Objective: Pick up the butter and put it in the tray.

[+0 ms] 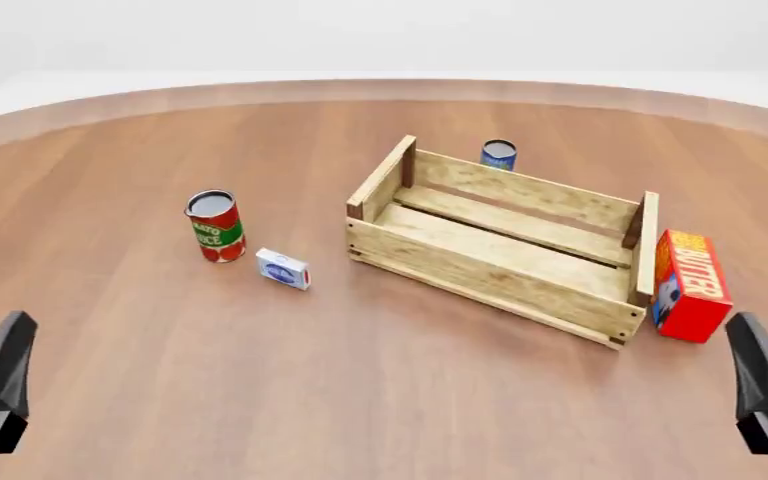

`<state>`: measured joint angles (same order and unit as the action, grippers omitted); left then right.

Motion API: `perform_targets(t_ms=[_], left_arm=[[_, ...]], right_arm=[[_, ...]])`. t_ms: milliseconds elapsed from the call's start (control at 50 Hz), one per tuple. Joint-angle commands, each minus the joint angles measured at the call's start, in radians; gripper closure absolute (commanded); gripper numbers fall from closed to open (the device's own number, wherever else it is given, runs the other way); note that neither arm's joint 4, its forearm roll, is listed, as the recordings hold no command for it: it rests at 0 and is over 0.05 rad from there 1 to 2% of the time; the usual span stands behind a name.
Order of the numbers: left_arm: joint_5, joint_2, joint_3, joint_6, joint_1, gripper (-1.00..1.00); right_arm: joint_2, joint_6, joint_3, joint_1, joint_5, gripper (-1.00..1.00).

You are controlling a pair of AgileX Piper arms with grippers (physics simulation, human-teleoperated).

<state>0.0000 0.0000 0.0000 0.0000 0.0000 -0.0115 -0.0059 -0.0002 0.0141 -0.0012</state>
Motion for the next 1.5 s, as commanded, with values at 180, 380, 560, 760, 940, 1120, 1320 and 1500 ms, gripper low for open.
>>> perform_targets(t_ms=[180, 380, 560, 760, 940, 1120, 1320, 1500], left_arm=[[0.0, 0.0, 0.0, 0.0, 0.0, -1.0], [0.0, 0.0, 0.0, 0.0, 0.0, -1.0], [0.0, 0.0, 0.0, 0.0, 0.0, -1.0], [0.0, 0.0, 0.0, 0.0, 0.0, -1.0], [0.0, 0.0, 0.0, 0.0, 0.0, -1.0], [0.0, 0.0, 0.0, 0.0, 0.0, -1.0], [0.0, 0.0, 0.0, 0.0, 0.0, -1.0], [0.0, 0.0, 0.0, 0.0, 0.0, -1.0]], right_arm=[[-0.035, 0.009, 0.0, 0.022, -0.01, -1.0], [-0.09, 0.037, -0.013, -0.077, -0.029, -1.0], [-0.111, 0.027, -0.039, -0.136, -0.001, -1.0], [-0.155, 0.02, -0.044, -0.185, -0.013, -1.0], [-0.226, 0.024, -0.05, -0.265, -0.055, -1.0], [-0.273, 0.019, -0.046, -0.285, -0.087, -1.0], [-0.35, 0.018, -0.038, -0.291, -0.152, -1.0], [-0.464, 0.009, -0.03, -0.303, -0.262, -1.0]])
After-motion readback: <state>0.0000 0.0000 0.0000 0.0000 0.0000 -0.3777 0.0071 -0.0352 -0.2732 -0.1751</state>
